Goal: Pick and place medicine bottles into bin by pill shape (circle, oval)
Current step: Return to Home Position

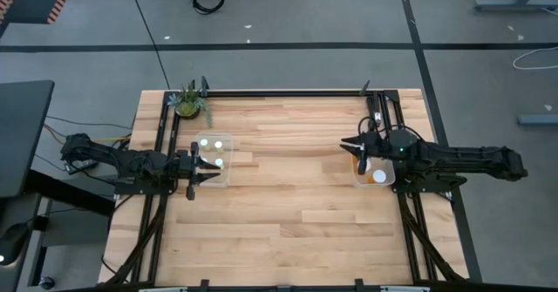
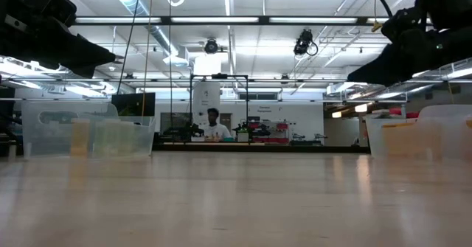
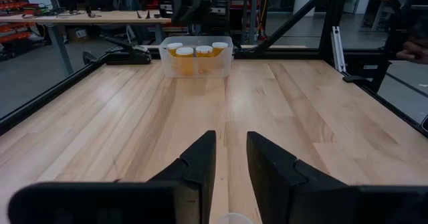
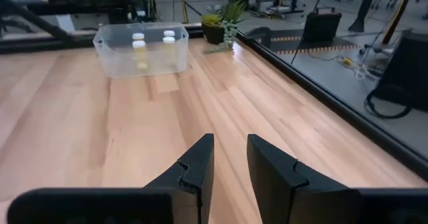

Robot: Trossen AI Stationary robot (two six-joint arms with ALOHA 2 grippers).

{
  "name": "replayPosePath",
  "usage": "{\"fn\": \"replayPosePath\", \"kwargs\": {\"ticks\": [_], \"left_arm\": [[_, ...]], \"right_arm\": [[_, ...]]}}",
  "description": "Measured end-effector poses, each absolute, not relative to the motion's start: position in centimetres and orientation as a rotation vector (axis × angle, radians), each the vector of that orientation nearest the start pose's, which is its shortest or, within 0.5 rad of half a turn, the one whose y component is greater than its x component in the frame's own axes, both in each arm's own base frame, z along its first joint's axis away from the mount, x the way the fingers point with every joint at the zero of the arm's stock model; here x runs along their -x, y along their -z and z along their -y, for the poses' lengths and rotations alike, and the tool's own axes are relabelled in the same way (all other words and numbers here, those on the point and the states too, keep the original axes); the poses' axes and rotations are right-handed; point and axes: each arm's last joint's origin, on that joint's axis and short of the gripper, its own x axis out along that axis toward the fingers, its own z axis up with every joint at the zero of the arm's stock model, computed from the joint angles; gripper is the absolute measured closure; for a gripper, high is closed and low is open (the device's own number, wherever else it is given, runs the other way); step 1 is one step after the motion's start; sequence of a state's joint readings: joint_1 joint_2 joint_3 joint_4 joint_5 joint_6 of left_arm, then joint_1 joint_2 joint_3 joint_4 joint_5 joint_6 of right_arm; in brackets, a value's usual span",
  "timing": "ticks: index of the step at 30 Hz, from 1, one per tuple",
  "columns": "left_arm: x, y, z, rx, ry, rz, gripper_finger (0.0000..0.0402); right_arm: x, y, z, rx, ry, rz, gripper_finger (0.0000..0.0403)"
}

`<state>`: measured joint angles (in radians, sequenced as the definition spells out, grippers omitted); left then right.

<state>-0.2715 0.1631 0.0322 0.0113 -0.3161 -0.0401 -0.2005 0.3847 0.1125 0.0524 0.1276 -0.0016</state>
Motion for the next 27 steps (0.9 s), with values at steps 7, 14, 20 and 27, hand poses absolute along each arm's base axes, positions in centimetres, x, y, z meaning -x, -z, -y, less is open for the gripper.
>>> {"fn": "replayPosePath", "kwargs": {"ticks": [7,14,20,27], "left_arm": [[-10.3,-16.3,2.0,0.005,-0.043,-0.113,0.0316],[-10.3,-16.3,2.0,0.005,-0.038,-0.113,0.0312],[-10.4,-16.1,1.7,0.017,-0.070,-0.079,0.0308],[-9.9,-16.8,1.0,0.042,-0.127,0.012,0.0307]], "right_arm": [[-11.9,-17.4,2.8,-0.091,0.331,-0.204,0.0306],[-11.8,-17.3,2.8,-0.249,0.347,-0.190,0.0306],[-11.8,-17.1,2.6,-0.338,0.308,-0.205,0.0306],[-12.0,-17.4,2.1,-0.334,0.297,-0.180,0.0306]]}}
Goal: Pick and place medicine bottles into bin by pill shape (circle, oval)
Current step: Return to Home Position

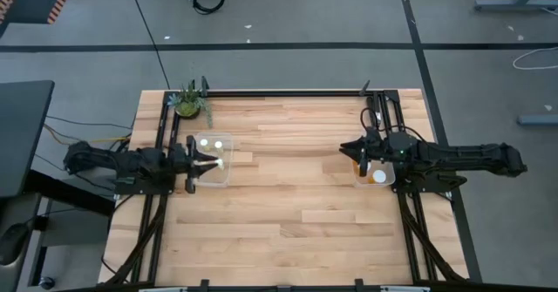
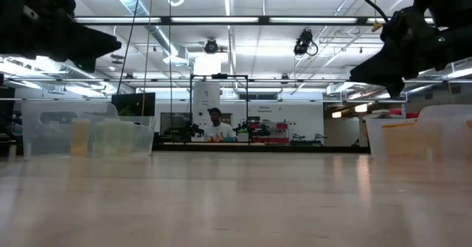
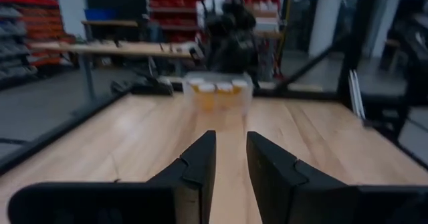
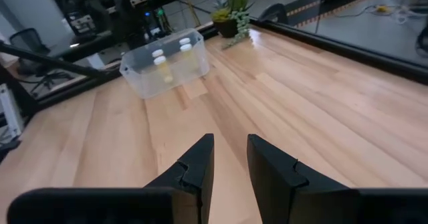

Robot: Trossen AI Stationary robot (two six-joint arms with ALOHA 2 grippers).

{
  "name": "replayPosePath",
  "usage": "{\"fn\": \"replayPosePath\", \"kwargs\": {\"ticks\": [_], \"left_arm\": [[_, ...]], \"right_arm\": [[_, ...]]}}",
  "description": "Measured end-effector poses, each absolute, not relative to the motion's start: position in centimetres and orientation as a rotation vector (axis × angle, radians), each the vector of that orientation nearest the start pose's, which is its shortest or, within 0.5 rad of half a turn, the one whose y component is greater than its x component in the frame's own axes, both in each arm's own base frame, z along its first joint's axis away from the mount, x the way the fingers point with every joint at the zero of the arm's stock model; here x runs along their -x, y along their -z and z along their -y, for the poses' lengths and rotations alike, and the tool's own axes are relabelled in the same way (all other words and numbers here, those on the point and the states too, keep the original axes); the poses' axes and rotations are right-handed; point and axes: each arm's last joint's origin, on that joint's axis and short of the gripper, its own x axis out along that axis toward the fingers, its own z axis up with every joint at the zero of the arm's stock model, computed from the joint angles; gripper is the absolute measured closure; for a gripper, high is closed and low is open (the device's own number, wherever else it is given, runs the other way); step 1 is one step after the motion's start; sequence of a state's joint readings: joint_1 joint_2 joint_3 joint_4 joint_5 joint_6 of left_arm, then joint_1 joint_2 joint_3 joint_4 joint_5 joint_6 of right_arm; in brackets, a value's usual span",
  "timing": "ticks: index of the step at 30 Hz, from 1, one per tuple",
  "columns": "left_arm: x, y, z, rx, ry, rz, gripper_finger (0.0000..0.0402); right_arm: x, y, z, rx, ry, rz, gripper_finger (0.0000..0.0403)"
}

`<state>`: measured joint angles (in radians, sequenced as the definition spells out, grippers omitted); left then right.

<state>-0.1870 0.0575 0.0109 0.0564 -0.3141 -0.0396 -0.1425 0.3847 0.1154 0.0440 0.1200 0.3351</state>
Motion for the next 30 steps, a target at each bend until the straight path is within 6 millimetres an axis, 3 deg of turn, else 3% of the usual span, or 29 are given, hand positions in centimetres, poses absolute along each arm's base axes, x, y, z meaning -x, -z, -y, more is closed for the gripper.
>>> {"fn": "replayPosePath", "kwargs": {"ticks": [15,30], "left_arm": [[-9.57,-17.56,0.26,0.063,-0.194,0.109,0.0312],[-9.59,-17.58,0.40,0.064,-0.179,0.109,0.0308]], "right_arm": [[-11.89,-17.28,1.55,-0.239,0.481,-0.152,0.0306],[-11.81,-16.80,1.47,-0.269,0.464,-0.198,0.0306]]}}
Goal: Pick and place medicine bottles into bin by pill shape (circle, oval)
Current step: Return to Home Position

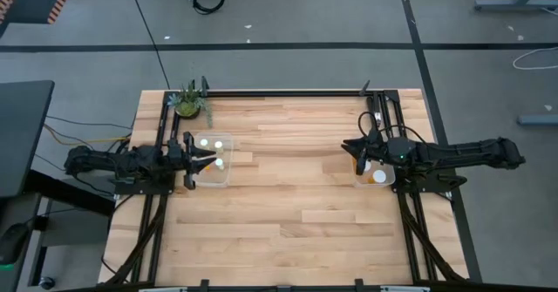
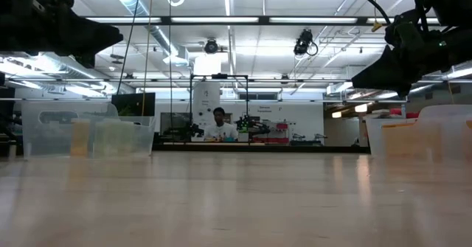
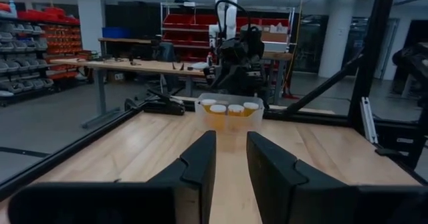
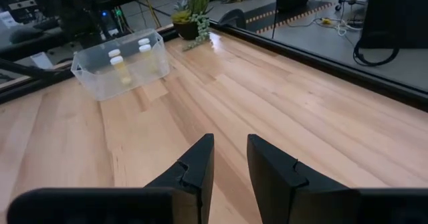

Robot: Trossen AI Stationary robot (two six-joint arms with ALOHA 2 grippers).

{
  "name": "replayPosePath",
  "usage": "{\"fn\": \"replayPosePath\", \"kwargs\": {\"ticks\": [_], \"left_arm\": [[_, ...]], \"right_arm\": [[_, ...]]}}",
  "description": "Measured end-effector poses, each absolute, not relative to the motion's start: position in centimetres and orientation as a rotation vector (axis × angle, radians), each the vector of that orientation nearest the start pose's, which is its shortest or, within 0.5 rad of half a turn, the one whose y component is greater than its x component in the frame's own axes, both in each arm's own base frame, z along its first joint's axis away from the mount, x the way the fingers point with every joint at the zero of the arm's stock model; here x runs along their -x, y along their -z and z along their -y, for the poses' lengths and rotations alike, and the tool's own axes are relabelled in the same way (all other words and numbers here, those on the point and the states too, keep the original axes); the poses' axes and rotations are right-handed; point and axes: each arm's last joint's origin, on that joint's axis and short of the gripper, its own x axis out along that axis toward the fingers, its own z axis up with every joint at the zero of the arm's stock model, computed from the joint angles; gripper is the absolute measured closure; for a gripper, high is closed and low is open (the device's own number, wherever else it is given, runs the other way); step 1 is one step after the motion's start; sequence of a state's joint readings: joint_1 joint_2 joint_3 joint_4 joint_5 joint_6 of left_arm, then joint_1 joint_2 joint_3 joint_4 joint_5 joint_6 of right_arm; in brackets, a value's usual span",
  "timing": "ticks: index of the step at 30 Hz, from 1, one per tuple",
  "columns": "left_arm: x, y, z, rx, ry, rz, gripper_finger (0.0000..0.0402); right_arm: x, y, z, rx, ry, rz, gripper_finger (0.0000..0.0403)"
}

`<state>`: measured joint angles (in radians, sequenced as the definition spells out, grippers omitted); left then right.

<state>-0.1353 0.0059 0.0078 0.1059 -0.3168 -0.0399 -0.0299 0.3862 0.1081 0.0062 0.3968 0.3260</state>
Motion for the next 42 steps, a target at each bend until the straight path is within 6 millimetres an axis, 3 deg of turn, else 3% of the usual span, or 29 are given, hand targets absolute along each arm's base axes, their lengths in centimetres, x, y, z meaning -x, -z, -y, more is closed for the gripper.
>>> {"fn": "replayPosePath", "kwargs": {"ticks": [22,42], "left_arm": [[-9.6,-17.6,0.4,0.064,-0.177,0.110,0.0308],[-9.6,-17.6,0.2,0.063,-0.194,0.111,0.0312]], "right_arm": [[-10.5,-18.4,1.4,-0.303,0.436,-0.024,0.0306],[-10.4,-18.5,1.4,-0.304,0.435,-0.014,0.0306]]}}
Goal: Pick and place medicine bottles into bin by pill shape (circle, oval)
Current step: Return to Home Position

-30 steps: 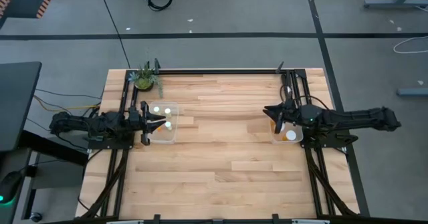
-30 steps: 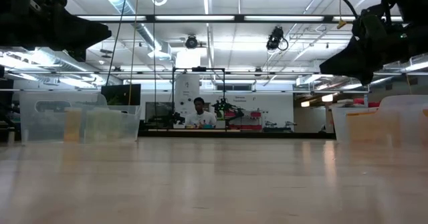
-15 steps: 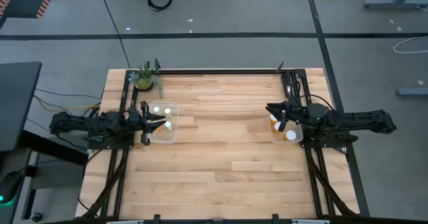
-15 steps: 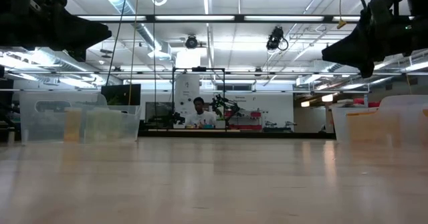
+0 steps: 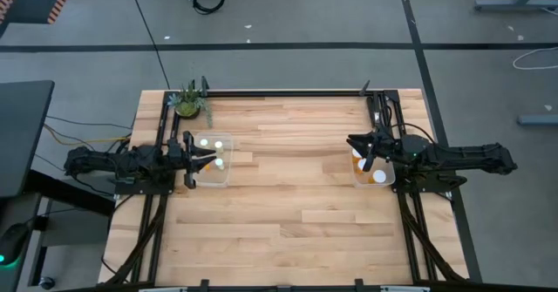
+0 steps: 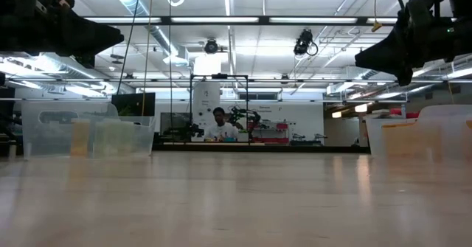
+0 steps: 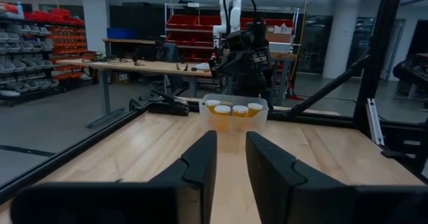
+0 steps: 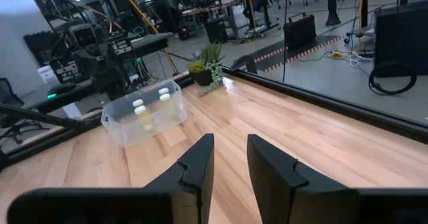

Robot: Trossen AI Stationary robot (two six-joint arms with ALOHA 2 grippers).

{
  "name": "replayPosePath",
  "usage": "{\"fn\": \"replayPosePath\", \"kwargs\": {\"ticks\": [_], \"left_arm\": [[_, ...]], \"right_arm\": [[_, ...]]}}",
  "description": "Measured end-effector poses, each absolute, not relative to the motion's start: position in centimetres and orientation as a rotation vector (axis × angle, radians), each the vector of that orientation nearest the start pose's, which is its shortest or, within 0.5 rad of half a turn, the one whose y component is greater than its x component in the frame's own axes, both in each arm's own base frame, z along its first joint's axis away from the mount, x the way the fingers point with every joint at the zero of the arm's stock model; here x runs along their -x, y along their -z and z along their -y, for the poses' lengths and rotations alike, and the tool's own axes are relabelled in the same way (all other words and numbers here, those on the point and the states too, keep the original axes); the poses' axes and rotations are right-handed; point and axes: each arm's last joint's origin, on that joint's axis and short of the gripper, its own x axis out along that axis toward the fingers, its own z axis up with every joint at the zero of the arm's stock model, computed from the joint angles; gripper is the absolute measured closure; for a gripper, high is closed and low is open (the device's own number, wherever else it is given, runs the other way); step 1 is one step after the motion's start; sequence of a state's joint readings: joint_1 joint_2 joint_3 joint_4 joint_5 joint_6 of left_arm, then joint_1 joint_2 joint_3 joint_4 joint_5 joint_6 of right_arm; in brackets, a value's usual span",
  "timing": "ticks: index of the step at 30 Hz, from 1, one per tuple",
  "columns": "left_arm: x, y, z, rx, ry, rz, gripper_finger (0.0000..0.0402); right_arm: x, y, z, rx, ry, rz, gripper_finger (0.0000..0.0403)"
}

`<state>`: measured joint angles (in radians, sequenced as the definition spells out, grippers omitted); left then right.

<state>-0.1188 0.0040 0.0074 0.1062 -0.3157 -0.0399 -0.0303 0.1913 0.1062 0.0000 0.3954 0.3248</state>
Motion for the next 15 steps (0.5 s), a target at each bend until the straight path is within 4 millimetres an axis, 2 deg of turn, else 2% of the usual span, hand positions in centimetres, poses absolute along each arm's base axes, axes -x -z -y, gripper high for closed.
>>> {"fn": "replayPosePath", "kwargs": {"ticks": [15], "left_arm": [[-9.60,-17.57,0.23,0.063,-0.196,0.109,0.0307]], "right_arm": [[-9.97,-18.74,1.42,-0.310,0.430,0.021,0.0306]]}}
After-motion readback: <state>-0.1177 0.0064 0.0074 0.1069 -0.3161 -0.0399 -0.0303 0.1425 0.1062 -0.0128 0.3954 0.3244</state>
